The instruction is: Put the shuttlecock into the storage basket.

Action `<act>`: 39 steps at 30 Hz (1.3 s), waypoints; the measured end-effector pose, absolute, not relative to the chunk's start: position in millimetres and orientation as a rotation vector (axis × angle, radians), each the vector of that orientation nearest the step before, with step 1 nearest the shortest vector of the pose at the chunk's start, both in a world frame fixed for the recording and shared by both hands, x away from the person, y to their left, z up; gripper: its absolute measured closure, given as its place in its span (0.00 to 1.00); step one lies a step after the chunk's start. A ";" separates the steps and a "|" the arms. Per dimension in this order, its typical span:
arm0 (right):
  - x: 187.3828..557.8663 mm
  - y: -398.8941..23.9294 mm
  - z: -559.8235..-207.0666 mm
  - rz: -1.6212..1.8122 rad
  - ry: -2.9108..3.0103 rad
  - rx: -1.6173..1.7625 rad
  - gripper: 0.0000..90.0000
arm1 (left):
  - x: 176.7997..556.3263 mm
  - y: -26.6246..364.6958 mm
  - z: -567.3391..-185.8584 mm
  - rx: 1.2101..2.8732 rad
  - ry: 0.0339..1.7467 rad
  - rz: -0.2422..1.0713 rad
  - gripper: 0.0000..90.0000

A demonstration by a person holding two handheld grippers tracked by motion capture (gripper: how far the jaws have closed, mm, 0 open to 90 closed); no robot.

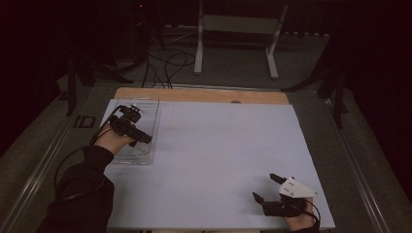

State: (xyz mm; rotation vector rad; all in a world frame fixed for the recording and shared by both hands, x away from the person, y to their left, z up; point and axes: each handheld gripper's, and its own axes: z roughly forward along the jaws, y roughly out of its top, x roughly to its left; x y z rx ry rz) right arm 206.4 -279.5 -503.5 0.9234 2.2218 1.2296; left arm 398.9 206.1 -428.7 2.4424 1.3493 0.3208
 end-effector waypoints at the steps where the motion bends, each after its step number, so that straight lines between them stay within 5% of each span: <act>1: 206.5 -279.6 -503.6 1.230 2.221 0.923 0.13 | 398.4 205.6 -428.3 2.442 1.345 0.318 0.00; 39: 206.2 -280.3 -503.8 1.231 2.220 0.927 0.13 | 387.4 178.5 -413.0 2.406 1.178 0.254 0.00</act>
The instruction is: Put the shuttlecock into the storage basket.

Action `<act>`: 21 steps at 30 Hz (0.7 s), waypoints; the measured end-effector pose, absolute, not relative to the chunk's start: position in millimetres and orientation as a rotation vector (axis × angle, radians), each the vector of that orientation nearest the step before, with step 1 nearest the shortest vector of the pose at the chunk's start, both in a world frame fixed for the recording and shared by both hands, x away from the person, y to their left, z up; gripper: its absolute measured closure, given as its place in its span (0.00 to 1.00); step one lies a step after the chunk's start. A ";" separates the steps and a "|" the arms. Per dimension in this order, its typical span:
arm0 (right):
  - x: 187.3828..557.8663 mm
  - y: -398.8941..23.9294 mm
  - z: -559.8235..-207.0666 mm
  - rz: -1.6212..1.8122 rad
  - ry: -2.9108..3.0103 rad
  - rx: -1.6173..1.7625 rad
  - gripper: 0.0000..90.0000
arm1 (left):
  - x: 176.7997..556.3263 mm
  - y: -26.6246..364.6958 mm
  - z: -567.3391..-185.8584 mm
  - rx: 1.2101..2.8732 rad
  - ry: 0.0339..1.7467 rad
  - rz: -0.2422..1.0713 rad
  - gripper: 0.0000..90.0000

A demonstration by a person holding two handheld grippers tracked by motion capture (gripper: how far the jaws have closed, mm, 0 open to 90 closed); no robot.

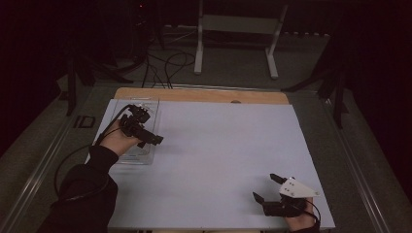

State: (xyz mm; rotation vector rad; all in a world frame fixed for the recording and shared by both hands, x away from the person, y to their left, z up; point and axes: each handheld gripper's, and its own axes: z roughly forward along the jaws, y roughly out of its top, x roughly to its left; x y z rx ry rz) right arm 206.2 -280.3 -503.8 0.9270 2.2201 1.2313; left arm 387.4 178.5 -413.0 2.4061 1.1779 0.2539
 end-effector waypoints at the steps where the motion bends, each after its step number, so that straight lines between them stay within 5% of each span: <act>1: 206.2 -280.1 -503.7 1.231 2.222 0.923 0.13 | 387.7 177.4 -413.2 2.409 1.177 0.243 0.00; 21: 205.9 -280.1 -503.6 1.229 2.221 0.925 0.13 | 373.9 145.8 -403.5 2.408 0.967 0.162 0.00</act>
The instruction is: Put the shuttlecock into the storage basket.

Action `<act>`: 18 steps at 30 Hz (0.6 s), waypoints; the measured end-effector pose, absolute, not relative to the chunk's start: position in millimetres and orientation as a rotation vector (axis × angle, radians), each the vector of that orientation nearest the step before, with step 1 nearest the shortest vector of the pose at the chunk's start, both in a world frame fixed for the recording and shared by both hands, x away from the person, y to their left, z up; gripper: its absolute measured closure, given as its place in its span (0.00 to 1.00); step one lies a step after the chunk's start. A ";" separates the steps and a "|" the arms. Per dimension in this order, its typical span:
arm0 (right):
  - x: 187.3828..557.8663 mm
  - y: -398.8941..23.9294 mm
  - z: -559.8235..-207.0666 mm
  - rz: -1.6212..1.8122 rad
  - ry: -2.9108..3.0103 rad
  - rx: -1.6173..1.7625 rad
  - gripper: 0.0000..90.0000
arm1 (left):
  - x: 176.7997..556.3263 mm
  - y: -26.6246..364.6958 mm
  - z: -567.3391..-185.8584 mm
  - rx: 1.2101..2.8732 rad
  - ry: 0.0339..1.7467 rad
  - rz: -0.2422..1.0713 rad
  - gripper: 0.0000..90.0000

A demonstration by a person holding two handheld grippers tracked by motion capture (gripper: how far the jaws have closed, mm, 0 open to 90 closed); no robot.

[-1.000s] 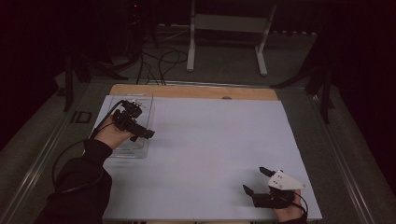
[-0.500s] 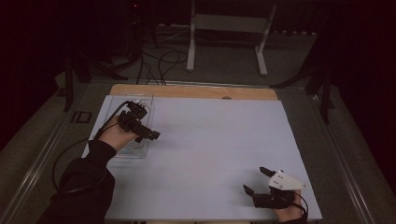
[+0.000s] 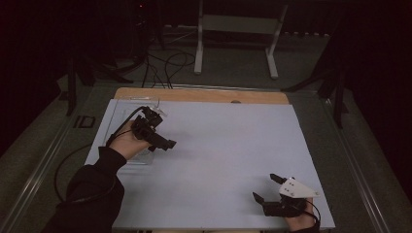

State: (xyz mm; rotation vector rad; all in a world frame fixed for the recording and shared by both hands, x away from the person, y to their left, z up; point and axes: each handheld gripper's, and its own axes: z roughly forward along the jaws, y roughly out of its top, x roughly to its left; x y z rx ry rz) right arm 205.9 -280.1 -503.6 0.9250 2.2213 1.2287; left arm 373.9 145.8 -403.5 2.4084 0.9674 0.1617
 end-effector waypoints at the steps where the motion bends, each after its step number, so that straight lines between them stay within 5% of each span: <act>1: 205.9 -280.2 -503.5 1.228 2.221 0.924 0.13 | 373.5 144.8 -404.4 2.416 0.952 0.170 0.00; 18: 206.1 -279.9 -503.9 1.229 2.223 0.922 0.13 | 359.9 126.9 -417.3 2.456 0.814 0.123 0.00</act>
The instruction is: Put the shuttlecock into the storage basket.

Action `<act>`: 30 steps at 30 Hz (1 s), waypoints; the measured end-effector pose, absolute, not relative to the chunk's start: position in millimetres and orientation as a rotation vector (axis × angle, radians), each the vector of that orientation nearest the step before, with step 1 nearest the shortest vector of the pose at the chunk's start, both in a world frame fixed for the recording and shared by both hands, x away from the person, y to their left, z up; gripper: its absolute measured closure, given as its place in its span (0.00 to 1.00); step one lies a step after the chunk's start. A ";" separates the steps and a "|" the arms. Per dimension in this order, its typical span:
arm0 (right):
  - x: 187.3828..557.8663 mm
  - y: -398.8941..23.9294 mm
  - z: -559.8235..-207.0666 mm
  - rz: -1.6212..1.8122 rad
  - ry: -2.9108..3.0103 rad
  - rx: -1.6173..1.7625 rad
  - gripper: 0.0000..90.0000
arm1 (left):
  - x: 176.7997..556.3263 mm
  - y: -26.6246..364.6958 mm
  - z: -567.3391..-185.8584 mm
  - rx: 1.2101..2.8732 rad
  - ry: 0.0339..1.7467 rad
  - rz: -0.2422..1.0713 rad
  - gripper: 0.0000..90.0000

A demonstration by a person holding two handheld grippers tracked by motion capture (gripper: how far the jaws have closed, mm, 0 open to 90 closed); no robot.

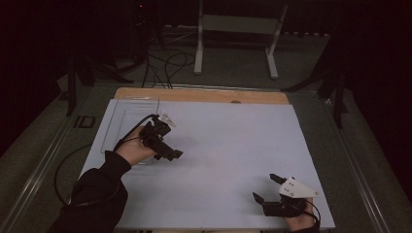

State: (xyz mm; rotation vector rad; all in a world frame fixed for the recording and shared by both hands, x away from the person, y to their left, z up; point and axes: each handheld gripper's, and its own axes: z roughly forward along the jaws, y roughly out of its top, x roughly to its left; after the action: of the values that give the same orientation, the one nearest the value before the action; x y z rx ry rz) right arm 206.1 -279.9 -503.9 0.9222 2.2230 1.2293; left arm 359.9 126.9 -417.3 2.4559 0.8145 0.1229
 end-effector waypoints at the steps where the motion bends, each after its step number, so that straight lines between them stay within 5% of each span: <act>1: 205.9 -279.9 -503.9 1.229 2.224 0.925 0.13 | 359.0 126.0 -418.1 2.454 0.814 0.120 0.00; 30: 205.9 -280.3 -503.6 1.236 2.221 0.926 0.13 | 336.6 110.9 -441.6 2.434 0.700 0.069 0.00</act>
State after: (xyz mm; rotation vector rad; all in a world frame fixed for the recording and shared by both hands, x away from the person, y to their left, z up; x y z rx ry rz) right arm 205.9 -280.3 -503.6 0.9264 2.2212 1.2358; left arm 336.6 110.9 -441.6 2.4344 0.7003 0.0690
